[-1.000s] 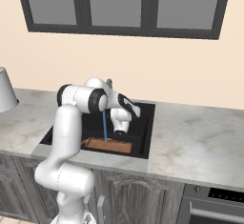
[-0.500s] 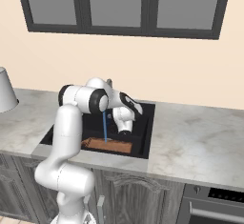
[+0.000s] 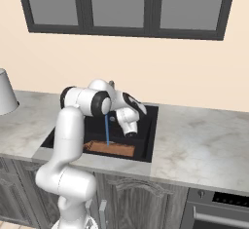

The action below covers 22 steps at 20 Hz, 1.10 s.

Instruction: Turn on the sink faucet with hot water and rinse the cutting board for ten seconds, then turn off the faucet. Push the cutting board to reach the water if necessary.

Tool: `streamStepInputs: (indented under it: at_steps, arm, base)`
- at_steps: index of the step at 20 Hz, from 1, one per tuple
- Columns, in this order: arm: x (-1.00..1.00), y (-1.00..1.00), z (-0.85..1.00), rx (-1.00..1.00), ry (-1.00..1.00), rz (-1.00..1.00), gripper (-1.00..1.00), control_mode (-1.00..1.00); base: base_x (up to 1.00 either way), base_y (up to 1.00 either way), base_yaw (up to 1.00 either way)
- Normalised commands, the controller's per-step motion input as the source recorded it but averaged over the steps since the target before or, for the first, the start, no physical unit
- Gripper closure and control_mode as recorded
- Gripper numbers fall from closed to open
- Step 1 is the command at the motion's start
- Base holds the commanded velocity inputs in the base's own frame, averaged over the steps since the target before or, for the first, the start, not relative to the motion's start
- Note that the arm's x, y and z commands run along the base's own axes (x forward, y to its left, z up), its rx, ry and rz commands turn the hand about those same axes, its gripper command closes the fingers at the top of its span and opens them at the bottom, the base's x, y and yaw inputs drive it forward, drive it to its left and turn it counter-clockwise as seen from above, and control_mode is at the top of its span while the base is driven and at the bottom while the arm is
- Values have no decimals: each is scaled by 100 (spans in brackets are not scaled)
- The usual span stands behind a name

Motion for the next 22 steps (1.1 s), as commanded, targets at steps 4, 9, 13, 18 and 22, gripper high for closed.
streamStepInputs:
  at_steps: [4,9,13,18,22]
  arm:
    - [0,19,4,-3,0,4,-100,-100]
    - [0,20,0,-2,0,4,-100,-100]
    - [0,0,0,0,0,8,-100,-100]
    - [0,0,0,0,-5,6,-100,-100]
    - [1,-2,-1,-3,-8,5,-100,-100]
  base:
    - [0,0,0]
    - [0,0,0]
    - [0,0,0]
    - [0,0,0]
    - [0,0,0]
